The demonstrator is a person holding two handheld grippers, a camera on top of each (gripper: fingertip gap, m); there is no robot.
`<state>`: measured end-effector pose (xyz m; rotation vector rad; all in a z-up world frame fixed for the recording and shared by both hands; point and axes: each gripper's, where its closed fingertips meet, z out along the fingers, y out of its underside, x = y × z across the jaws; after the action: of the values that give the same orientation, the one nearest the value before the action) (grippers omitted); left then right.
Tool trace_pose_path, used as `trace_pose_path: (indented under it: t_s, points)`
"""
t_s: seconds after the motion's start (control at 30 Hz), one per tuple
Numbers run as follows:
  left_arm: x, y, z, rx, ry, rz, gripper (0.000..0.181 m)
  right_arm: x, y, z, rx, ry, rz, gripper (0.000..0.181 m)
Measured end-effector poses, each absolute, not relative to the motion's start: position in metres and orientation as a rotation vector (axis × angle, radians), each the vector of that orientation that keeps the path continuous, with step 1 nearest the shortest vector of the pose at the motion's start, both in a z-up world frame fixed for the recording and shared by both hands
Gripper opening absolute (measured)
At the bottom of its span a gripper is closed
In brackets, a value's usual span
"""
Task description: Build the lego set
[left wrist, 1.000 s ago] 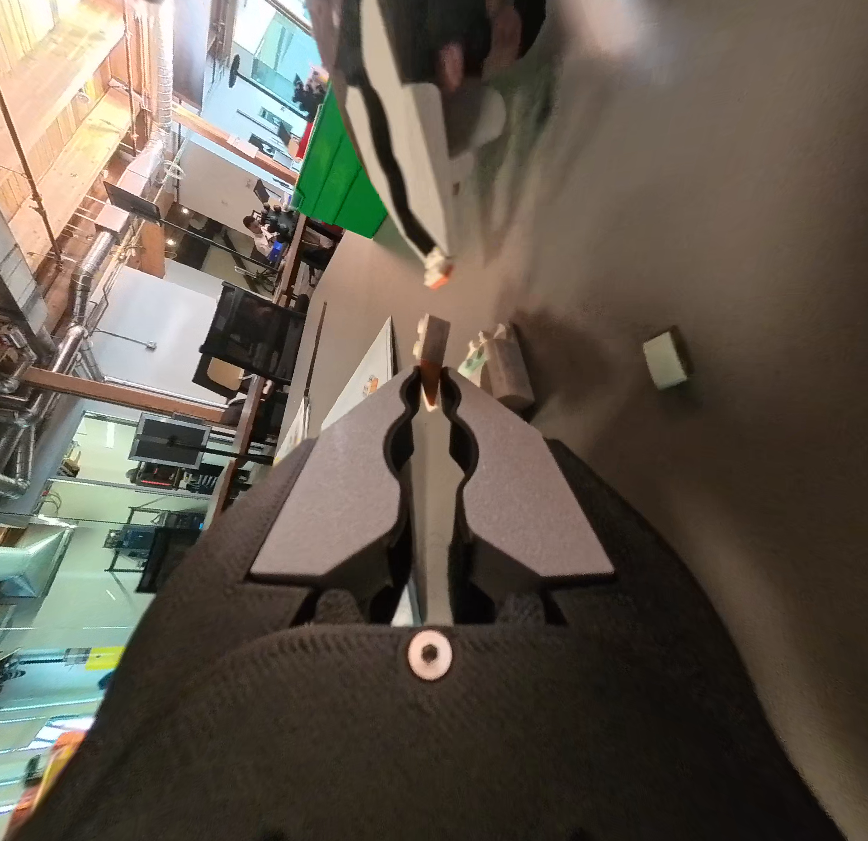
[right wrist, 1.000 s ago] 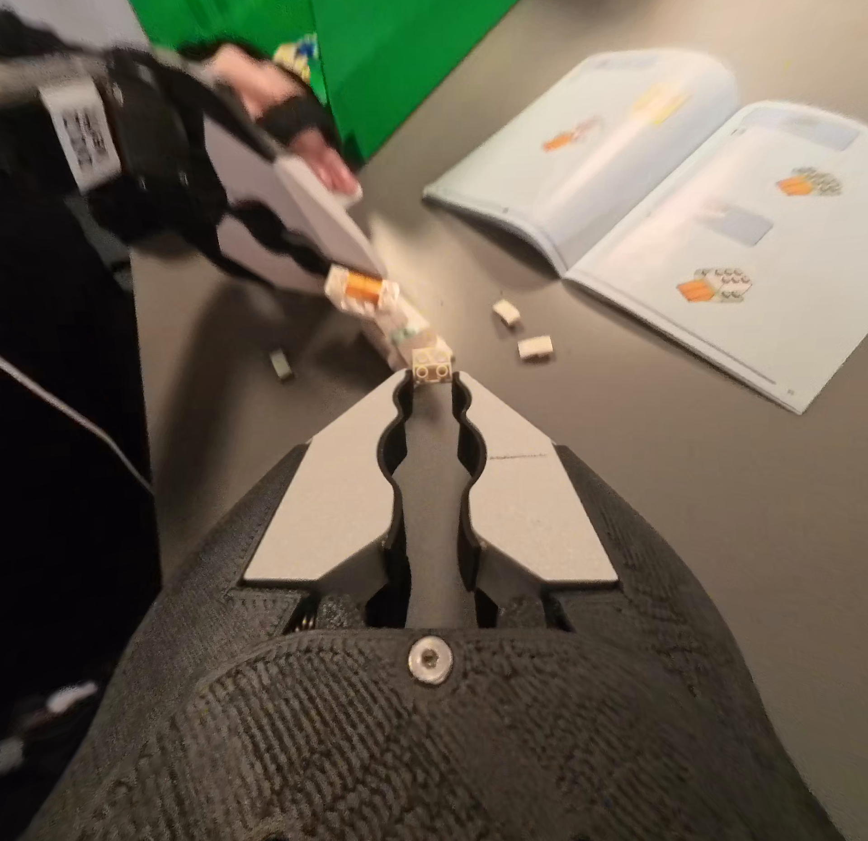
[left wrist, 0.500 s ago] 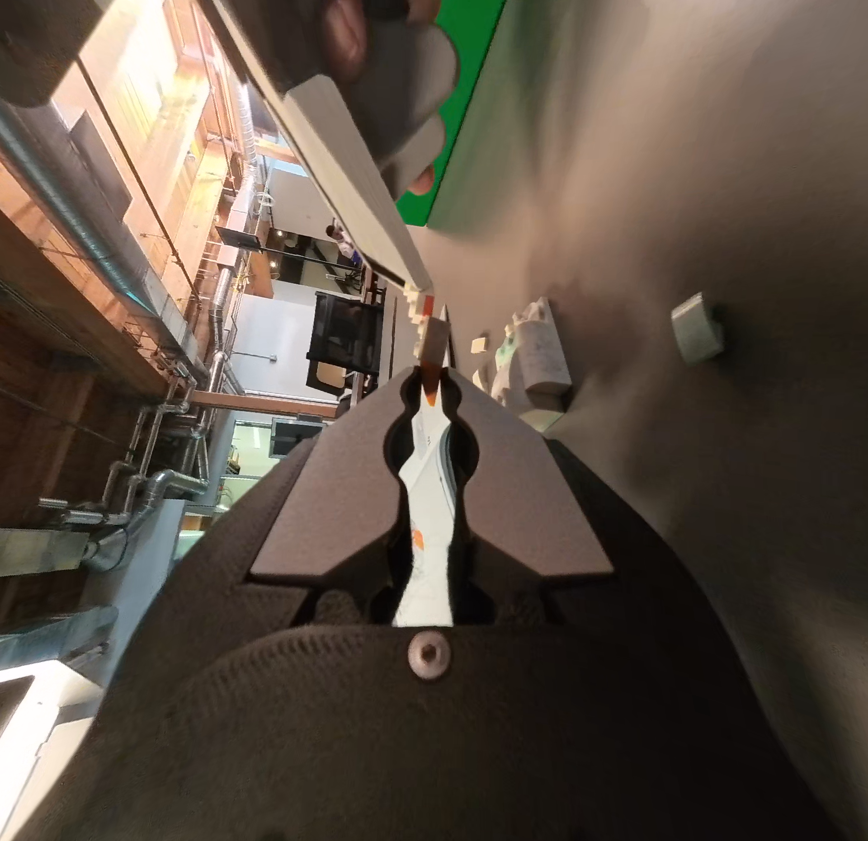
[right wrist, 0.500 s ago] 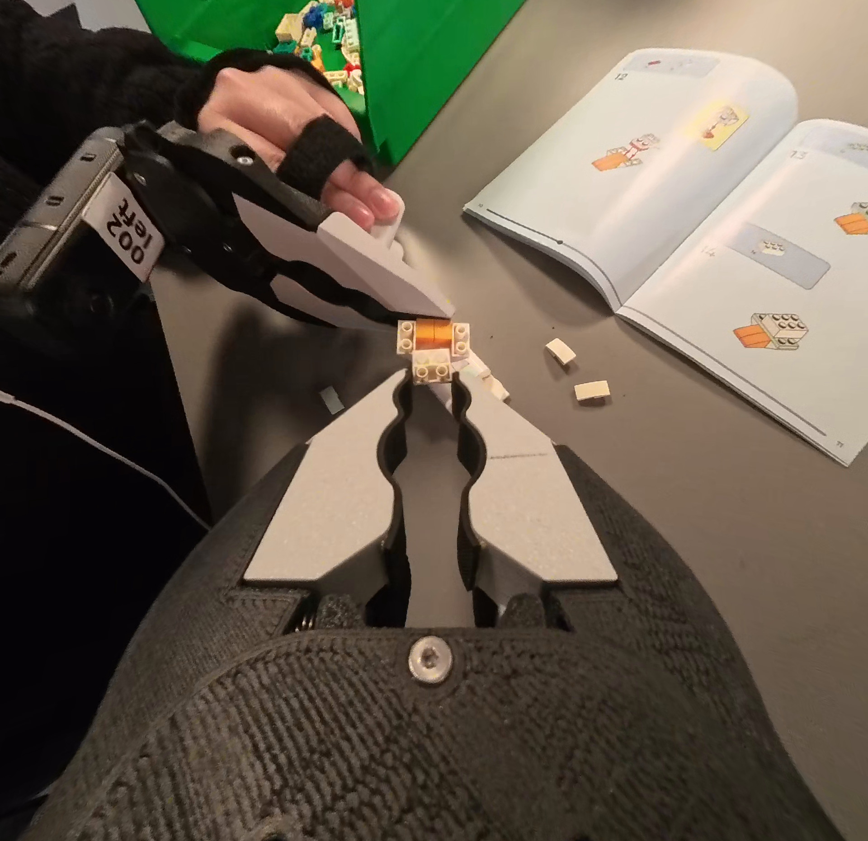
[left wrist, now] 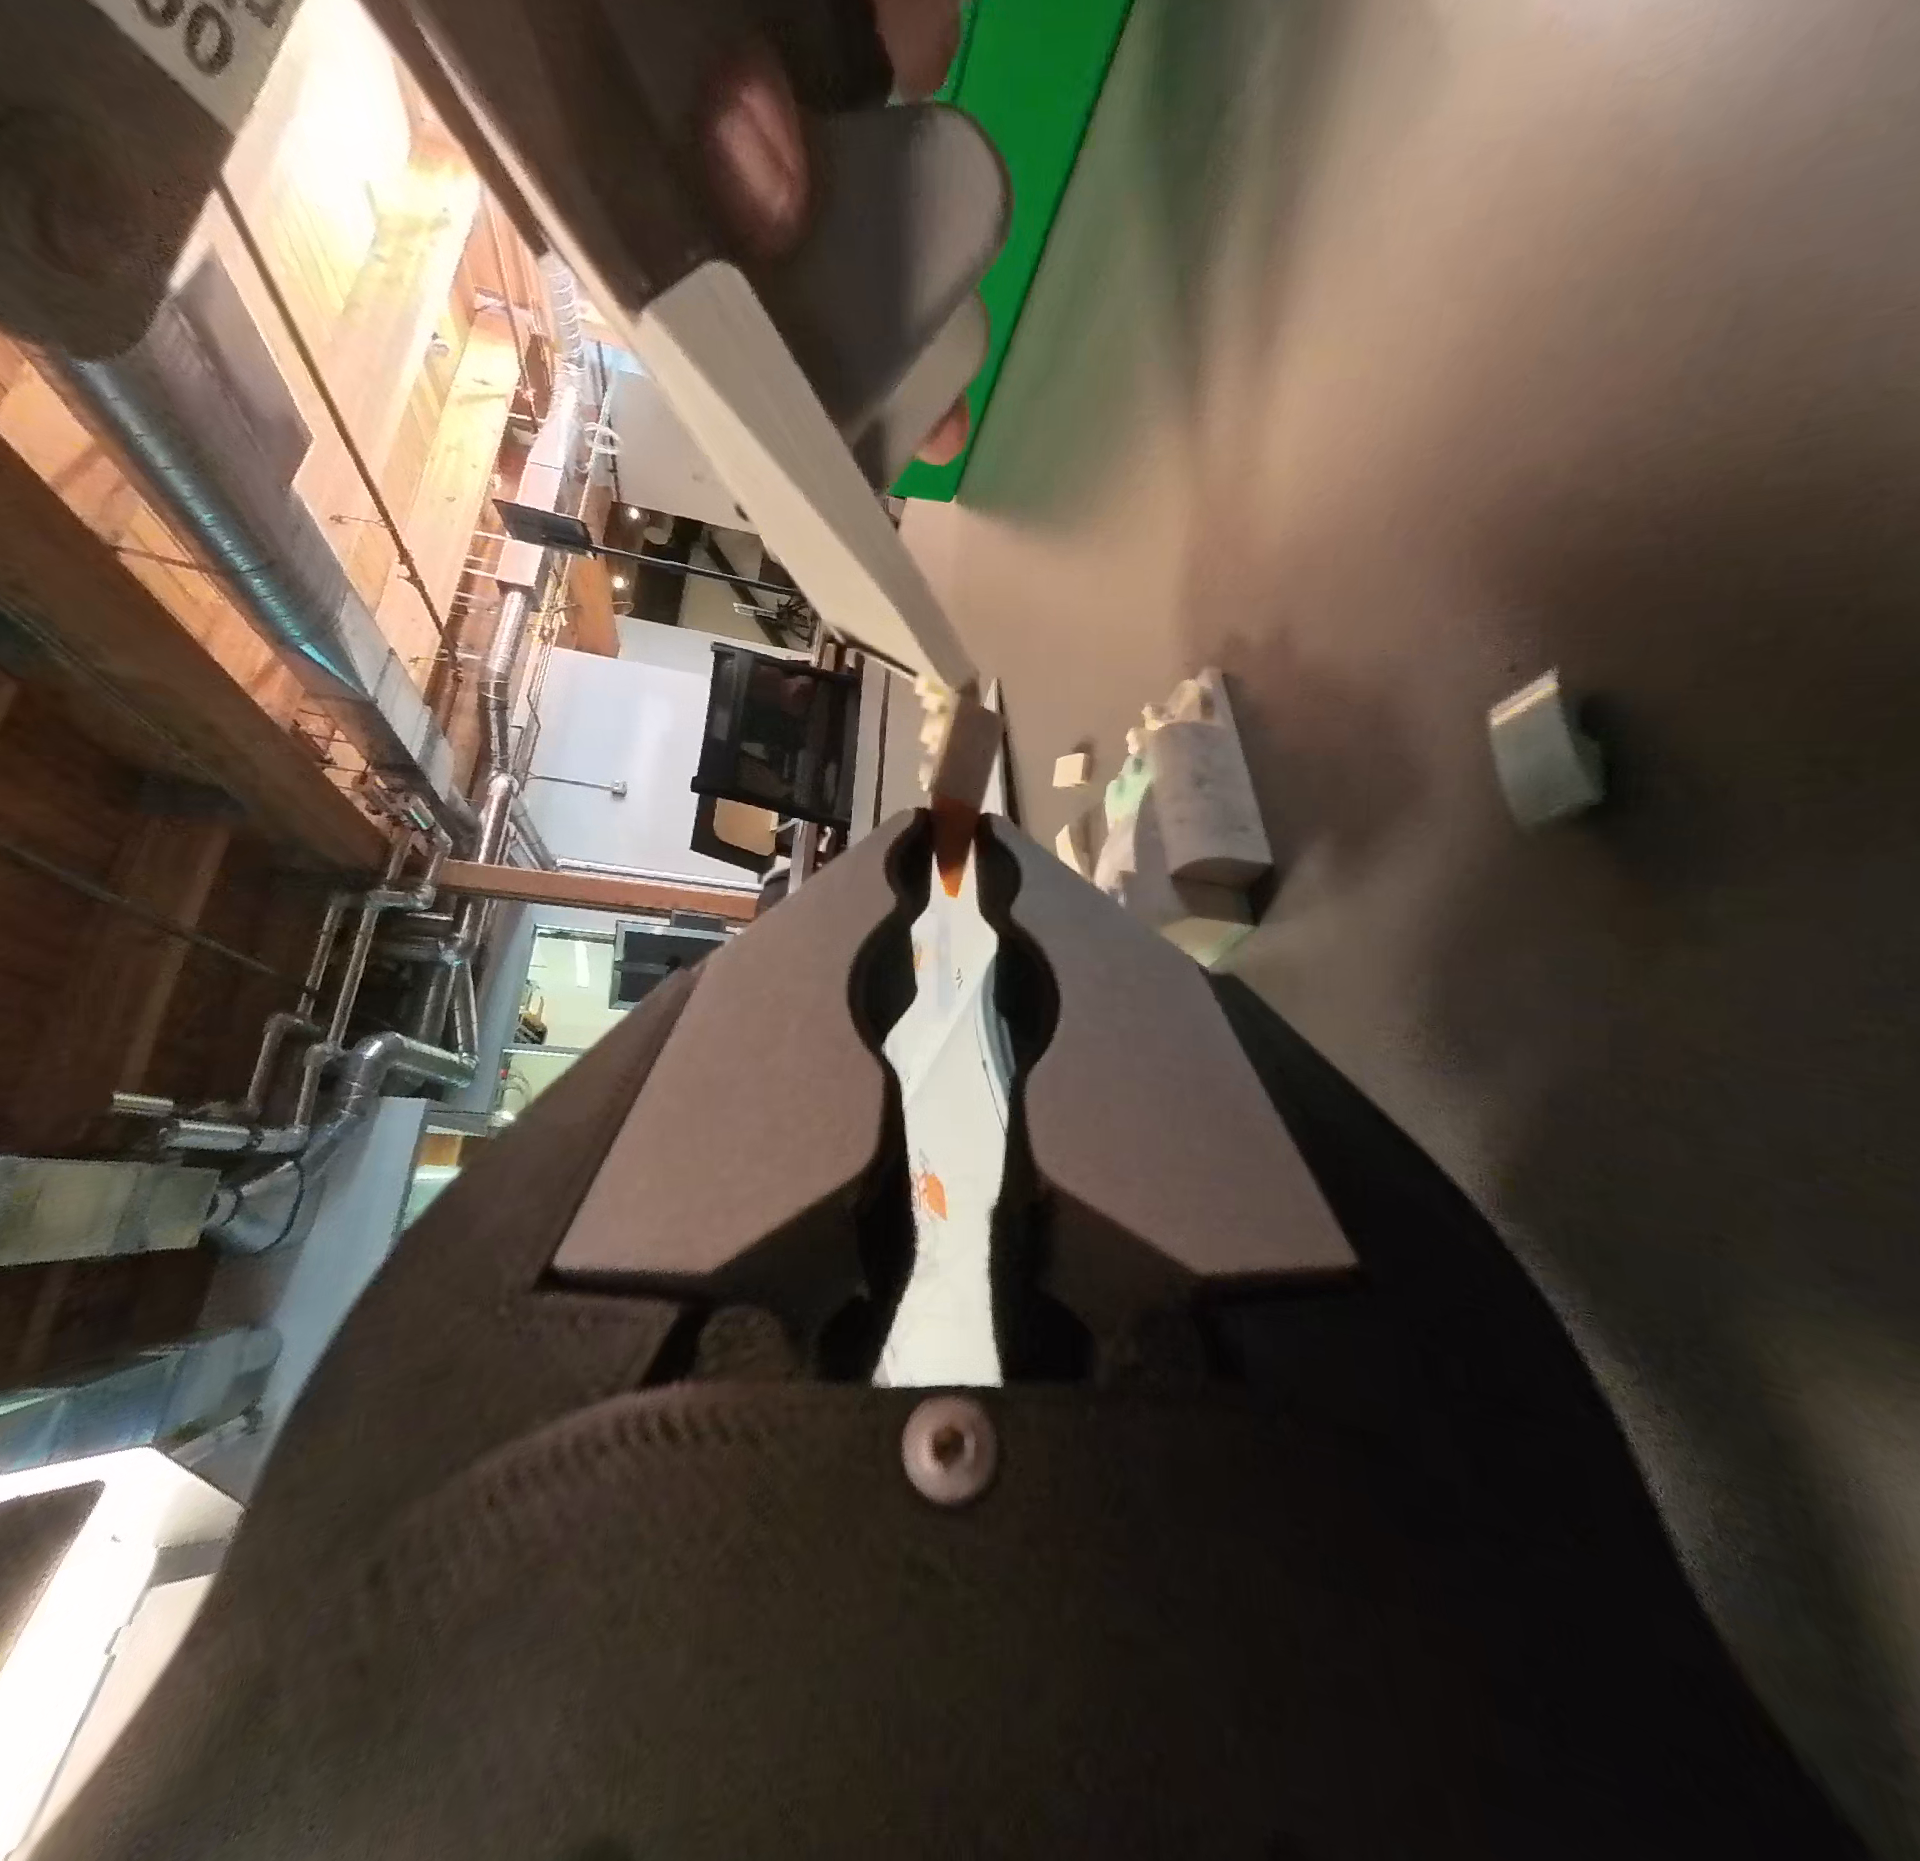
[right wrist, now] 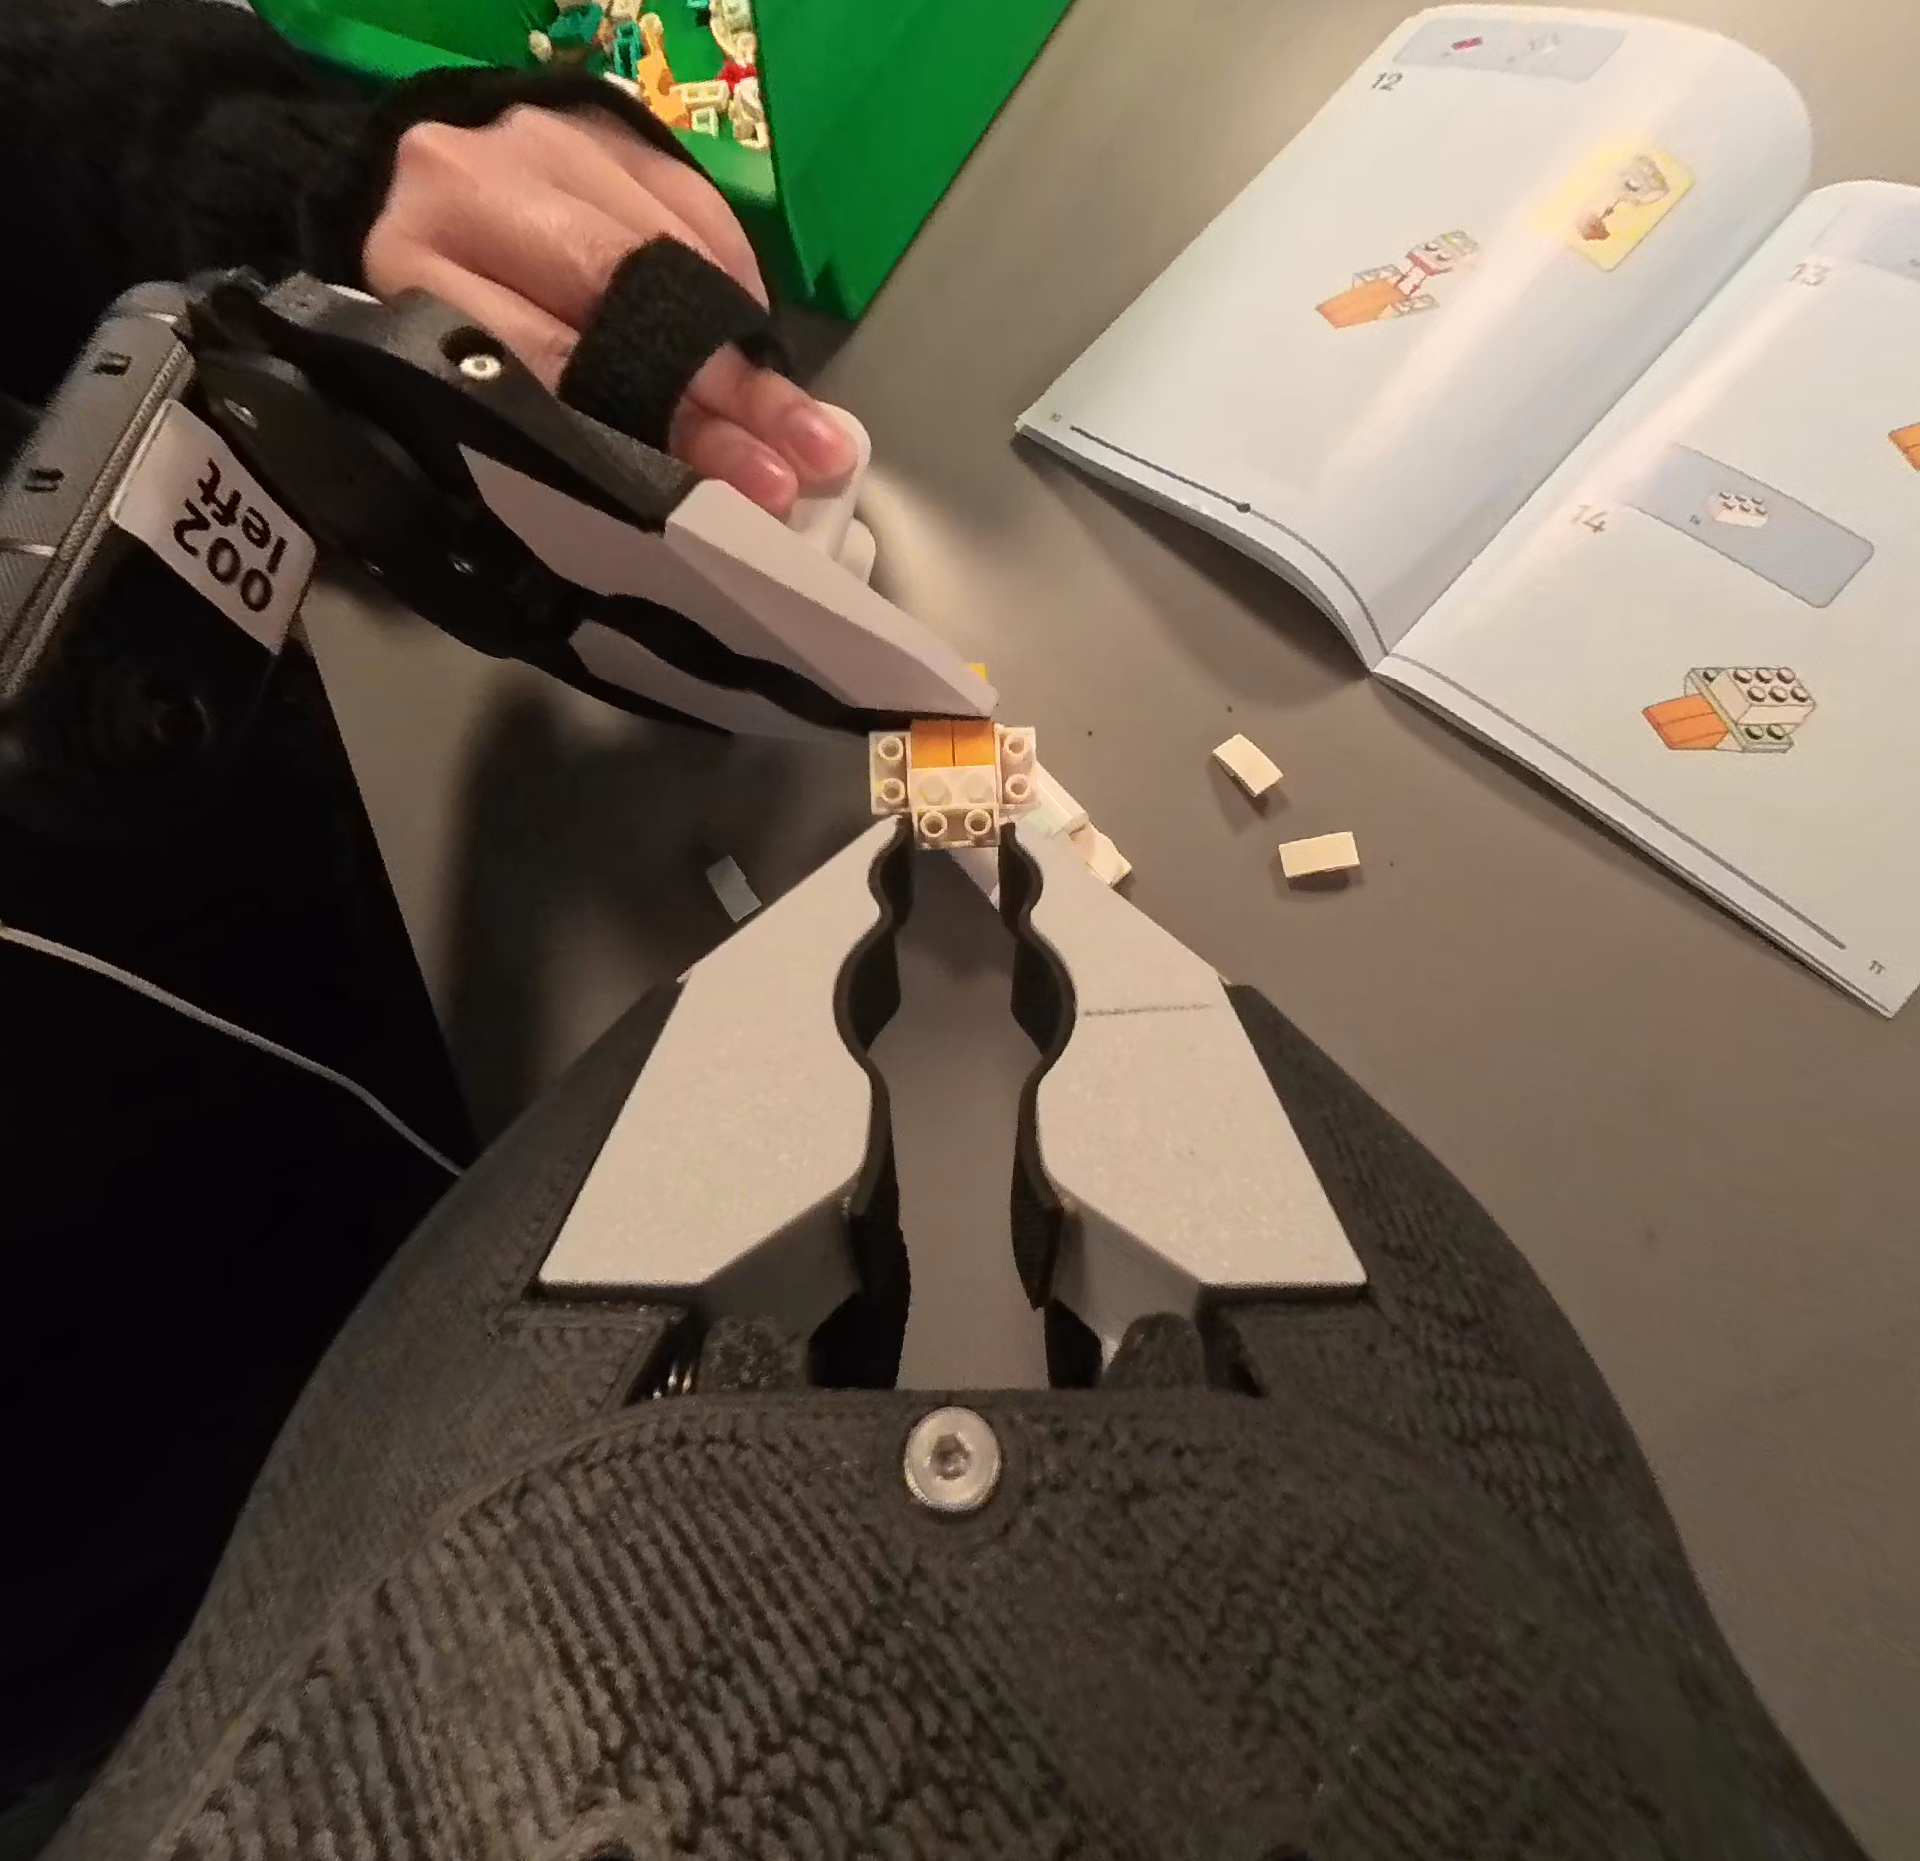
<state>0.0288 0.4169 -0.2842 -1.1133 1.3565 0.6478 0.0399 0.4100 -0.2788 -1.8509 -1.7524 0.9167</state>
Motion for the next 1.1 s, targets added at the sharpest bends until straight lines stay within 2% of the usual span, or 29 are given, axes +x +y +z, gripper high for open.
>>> trace_pose_path:
  t_s: [0.73, 0.97, 1.1]
  points:
    - [0.023, 0.418, -0.264, -1.140, 1.198, 0.503, 0.008, 0.029, 0.411, -0.255, -1.825, -1.736, 0.879, 0.015]
    - [0.025, 0.415, -0.260, -1.116, 1.180, 0.483, 0.021, 0.030, 0.408, -0.251, -1.835, -1.743, 0.897, 0.015]
    - [0.040, 0.402, -0.255, -1.035, 1.207, 0.443, 0.015, 0.028, 0.401, -0.252, -1.844, -1.768, 0.932, 0.014]
